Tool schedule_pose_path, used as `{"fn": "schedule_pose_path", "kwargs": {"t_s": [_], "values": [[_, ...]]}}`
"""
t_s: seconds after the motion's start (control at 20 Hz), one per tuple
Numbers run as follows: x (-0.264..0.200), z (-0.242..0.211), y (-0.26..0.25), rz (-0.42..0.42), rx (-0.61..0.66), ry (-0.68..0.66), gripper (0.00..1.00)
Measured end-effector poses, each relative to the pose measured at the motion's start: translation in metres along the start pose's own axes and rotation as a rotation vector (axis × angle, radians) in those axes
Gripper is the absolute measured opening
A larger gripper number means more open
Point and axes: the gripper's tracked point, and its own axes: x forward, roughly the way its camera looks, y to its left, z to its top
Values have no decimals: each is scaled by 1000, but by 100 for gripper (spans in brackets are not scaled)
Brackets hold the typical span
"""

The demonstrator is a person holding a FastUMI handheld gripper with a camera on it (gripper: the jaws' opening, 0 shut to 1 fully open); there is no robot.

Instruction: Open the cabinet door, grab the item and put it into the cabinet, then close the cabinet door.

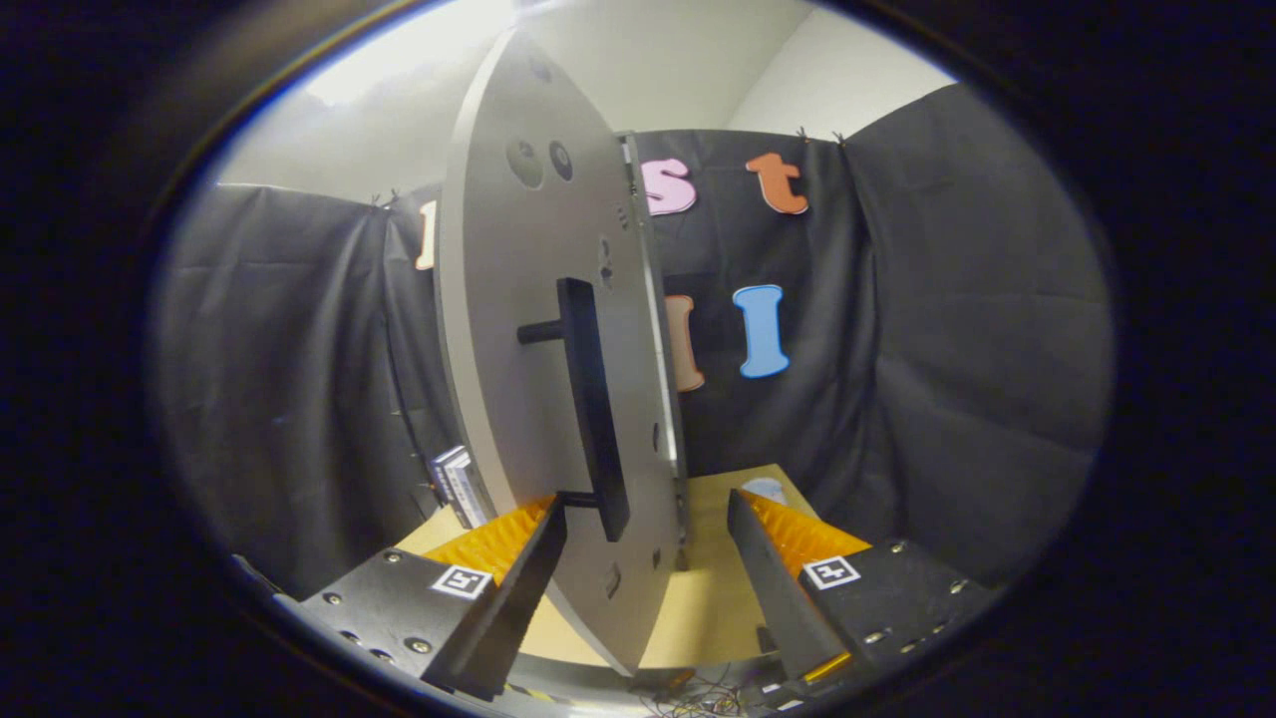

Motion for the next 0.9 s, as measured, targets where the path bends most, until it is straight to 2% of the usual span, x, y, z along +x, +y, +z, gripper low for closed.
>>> {"fn": "schedule_pose_path", "kwargs": {"t_s": [0.2,0.4,0.75,0.9], "values": [[16,-4,34,58,-4,16,98],[32,-7,63,67,-33,30,98],[79,-20,129,104,13,67,100],[105,-17,161,100,-36,48,100]]}}
